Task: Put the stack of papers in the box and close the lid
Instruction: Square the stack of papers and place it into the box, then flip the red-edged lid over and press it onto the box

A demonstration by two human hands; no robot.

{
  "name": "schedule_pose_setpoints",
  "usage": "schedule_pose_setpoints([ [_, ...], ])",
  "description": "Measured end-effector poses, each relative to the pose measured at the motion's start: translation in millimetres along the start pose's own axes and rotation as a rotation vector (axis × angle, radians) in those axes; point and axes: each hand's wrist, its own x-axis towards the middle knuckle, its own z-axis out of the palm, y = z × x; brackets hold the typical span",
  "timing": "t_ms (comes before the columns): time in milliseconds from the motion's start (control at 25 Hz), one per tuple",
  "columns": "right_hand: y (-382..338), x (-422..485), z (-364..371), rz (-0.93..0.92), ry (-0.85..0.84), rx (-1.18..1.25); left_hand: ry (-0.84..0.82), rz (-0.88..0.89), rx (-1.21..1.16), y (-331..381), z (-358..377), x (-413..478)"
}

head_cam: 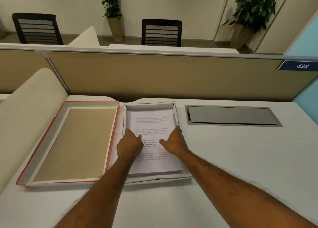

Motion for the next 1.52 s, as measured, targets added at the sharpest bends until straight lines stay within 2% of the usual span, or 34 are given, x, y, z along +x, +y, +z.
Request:
schedule_pose_setpoints([
  [80,1.5,-8.8,-2.8,-0.098,0.065,-0.116,0.043,0.093,0.026,0.4,-5.9,-12.4],
  [200,2.8,-20.8,-7.7,-0.177,0.071,-0.181,0.048,0.200,0.055,-5.9,-14.3,-28.7],
  [400,1.7,-49.4,-5.0,-0.175,-0.111,-0.087,-0.015,0.280,0.094,-36.9,-27.0,-51.2],
  [560,-5.1,-78.9,16.4,-0.215,-0.164,-0.069,0.002,0.317,0.161,-73.9,-39.6,-60.3],
  [840,-48.7,-113.8,74.5,-0.347,-0.286,-0.129,0.051,0.188,0.244,-145.1,-68.9,-62.7],
  [1040,-73.1,-130.9,113.1,-0.442,-0.297,-0.165,0.031,0.009,0.242,-195.6,-78.5,-57.9],
  [1200,-89.6,-137.3,139.6,-0.514,-0.372,-0.321,0.040,-0.039,0.191,-219.6,-73.5,-60.5],
  [1360,-99.4,-137.9,159.0,-0.584,-0.327,-0.508,0.199,-0.125,-0.020,-221.3,-64.8,-71.7],
  [1520,-101.8,-132.3,165.4,-0.541,-0.311,-0.463,0.277,-0.381,-0.328,-214.2,-57.6,-79.4],
])
